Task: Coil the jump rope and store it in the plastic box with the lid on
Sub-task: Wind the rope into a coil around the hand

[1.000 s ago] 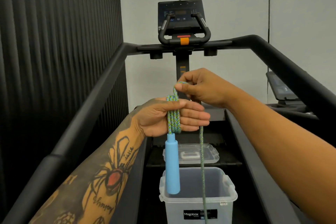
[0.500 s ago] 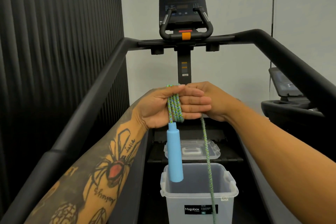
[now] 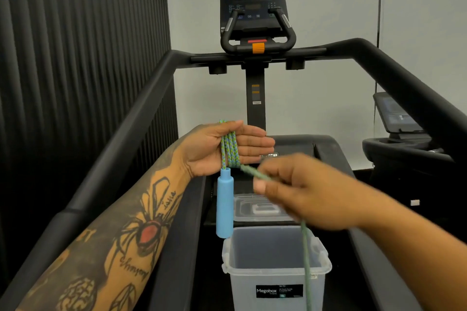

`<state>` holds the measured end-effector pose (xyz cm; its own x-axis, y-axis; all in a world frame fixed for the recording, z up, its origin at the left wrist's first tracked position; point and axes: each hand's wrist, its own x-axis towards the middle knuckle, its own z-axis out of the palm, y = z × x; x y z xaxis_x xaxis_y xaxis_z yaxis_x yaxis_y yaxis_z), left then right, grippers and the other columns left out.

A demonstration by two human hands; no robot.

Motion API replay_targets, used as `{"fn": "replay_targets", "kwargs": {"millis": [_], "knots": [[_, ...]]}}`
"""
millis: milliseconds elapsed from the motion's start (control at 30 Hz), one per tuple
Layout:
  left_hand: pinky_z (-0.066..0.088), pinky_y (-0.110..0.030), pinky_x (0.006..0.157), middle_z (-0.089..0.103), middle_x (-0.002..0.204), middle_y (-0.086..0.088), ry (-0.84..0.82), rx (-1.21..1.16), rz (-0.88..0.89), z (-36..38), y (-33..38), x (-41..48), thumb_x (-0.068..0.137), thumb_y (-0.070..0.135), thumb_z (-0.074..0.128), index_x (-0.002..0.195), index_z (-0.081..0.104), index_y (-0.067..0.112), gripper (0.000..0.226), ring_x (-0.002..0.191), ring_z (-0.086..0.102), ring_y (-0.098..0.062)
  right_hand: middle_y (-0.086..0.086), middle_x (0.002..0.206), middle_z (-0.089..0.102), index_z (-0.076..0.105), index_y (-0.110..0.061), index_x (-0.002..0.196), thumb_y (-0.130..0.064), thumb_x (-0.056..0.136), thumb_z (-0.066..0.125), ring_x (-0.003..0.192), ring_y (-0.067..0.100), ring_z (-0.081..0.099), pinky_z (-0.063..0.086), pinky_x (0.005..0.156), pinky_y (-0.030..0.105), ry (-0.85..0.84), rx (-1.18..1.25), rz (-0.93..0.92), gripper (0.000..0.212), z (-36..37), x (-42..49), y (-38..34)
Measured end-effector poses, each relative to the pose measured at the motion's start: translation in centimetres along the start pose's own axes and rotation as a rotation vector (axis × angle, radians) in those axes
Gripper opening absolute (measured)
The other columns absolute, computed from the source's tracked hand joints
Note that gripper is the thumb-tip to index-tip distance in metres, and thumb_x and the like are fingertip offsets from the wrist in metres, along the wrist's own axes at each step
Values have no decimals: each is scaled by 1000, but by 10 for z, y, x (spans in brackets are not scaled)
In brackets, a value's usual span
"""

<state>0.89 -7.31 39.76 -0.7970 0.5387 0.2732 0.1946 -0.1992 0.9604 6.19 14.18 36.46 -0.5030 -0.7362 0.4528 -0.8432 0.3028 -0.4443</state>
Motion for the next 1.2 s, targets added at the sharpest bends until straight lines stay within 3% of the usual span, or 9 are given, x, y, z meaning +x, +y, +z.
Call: {"fn": "replay_targets", "kwargs": {"millis": [67, 233, 467, 700, 800, 900, 967, 1100, 1200], "knots": [[46, -45, 98, 67, 114, -22, -24, 5, -15, -1, -3, -1, 94, 29, 42, 119, 61, -4, 46, 105, 66, -31, -7, 52, 50, 59, -28, 69, -28, 97, 55, 48, 9, 46, 44, 52, 28, 65, -11, -39, 28, -21, 9, -11], [36, -46, 108, 61, 125, -24, -145, 15, -44, 8, -5, 1, 93, 39, 37, 124, 57, -4, 57, 123, 54, -37, 2, 56, 55, 63, -3, 80, -22, 96, 58, 49, 8, 46, 42, 54, 28, 249, -71, -78, 25, -54, 56, -2], [46, -45, 101, 63, 119, -27, -196, 50, -11, 19, -3, -2, 84, 24, 65, 121, 57, -9, 50, 116, 58, -40, 0, 57, 54, 61, -9, 76, -20, 95, 60, 46, 3, 42, 36, 47, 15, 214, 147, -81, 22, -55, 82, 20], [52, -43, 94, 69, 110, -24, -181, 22, -33, 22, -4, -4, 83, 27, 64, 110, 66, -4, 42, 108, 64, -37, 19, 75, 53, 61, 4, 85, -30, 89, 64, 71, 28, 43, 34, 64, 40, 200, 298, -92, 34, -46, 85, 39], [52, -41, 93, 69, 110, -23, -190, 0, -14, 25, -1, -3, 86, 24, 56, 110, 67, -3, 37, 108, 65, -34, 19, 80, 56, 64, 1, 88, -33, 87, 67, 75, 28, 46, 40, 67, 39, 220, 374, -83, 34, -47, 84, 45], [51, -42, 95, 69, 112, -22, -175, -57, 31, 27, 4, -1, 91, 21, 44, 111, 65, -4, 39, 109, 64, -33, 12, 72, 60, 68, -8, 86, -14, 90, 64, 65, 20, 52, 44, 56, 27, 234, 438, -47, 8, -41, 79, 57], [49, -44, 98, 68, 113, -22, -138, -65, 64, 27, 6, 1, 90, 21, 44, 112, 65, -6, 40, 109, 64, -34, 5, 65, 61, 72, -18, 86, 8, 87, 50, 54, 14, 48, 39, 48, 28, 223, 450, 3, 34, -25, 72, 66], [49, -44, 97, 69, 110, -24, -15, -61, 115, 26, 5, 5, 89, 19, 41, 108, 64, -7, 39, 106, 65, -35, 1, 58, 50, 64, -13, 82, -24, 102, 45, 44, 13, 38, 39, 48, 29, 114, 406, 112, 29, 15, 49, 72], [49, -44, 97, 69, 109, -22, 76, -24, 116, 22, 5, 5, 89, 20, 42, 110, 60, -5, 38, 106, 65, -34, -5, 57, 49, 56, -13, 75, -27, 101, 47, 47, 8, 40, 40, 52, 28, 22, 144, 97, 30, 33, 26, 65]]}}
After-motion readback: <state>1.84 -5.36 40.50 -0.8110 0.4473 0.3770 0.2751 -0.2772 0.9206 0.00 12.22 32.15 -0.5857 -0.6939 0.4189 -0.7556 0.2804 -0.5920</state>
